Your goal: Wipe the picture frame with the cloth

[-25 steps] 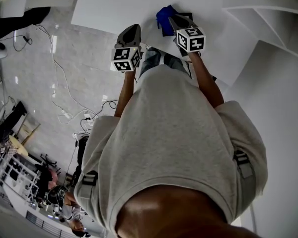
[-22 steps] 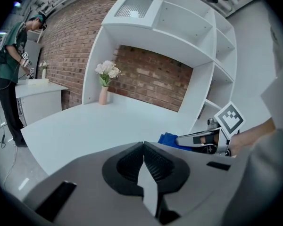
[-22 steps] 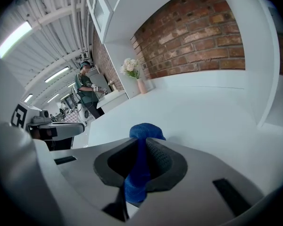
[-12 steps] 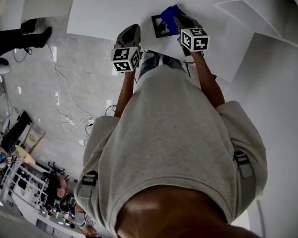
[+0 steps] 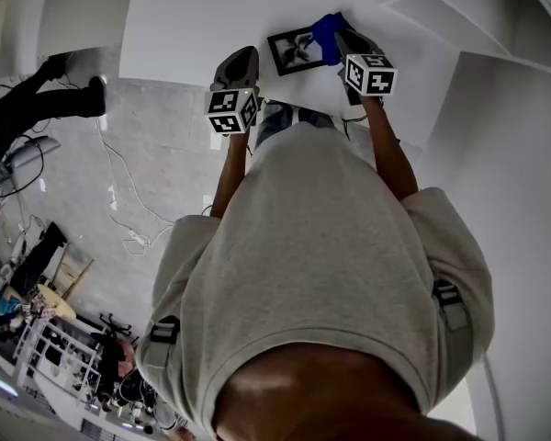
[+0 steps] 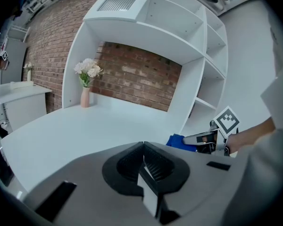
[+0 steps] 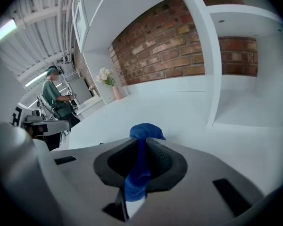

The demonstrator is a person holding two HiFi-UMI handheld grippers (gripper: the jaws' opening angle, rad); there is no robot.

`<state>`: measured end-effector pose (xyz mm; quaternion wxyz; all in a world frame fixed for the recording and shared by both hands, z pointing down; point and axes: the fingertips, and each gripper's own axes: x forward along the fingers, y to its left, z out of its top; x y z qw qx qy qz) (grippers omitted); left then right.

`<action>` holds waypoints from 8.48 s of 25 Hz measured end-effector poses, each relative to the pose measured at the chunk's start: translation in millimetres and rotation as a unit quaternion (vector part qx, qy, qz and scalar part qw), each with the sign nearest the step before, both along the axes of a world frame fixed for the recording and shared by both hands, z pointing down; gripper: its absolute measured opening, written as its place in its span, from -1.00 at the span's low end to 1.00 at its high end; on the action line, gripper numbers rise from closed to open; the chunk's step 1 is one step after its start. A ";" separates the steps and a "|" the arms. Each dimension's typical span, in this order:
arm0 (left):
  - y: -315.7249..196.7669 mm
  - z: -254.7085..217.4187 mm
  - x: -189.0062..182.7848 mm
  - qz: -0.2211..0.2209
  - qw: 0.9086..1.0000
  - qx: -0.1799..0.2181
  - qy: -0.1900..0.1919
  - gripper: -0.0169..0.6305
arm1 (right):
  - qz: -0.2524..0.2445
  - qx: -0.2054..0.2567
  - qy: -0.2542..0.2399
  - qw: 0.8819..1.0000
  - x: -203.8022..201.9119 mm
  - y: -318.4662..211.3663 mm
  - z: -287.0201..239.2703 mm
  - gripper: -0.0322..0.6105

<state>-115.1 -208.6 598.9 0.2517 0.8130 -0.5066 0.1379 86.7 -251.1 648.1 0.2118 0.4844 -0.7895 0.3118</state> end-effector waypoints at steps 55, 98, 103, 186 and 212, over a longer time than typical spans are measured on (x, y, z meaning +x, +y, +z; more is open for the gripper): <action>17.2 -8.6 -51.6 -0.039 0.999 0.008 0.000 -0.90 | -0.091 -0.023 -0.017 0.995 -104.6 33.6 3.0 -0.69; 19.8 -11.0 -0.2 0.005 1.000 0.029 0.007 -0.90 | -0.045 0.044 -0.010 0.998 -42.1 39.5 -39.1 -0.69; 27.8 -12.9 -17.4 -0.018 0.999 0.031 0.004 -0.90 | -0.094 0.045 -0.021 0.994 -84.3 48.6 -42.7 -0.69; 39.5 7.9 -36.9 -0.040 0.999 0.015 -0.007 -0.90 | -0.182 -0.008 -0.022 0.983 -116.5 103.6 -1.2 -0.69; 11.8 -1.8 43.5 0.054 0.998 0.003 0.010 -0.90 | -0.052 -0.038 -0.004 0.998 -13.1 98.6 2.7 -0.69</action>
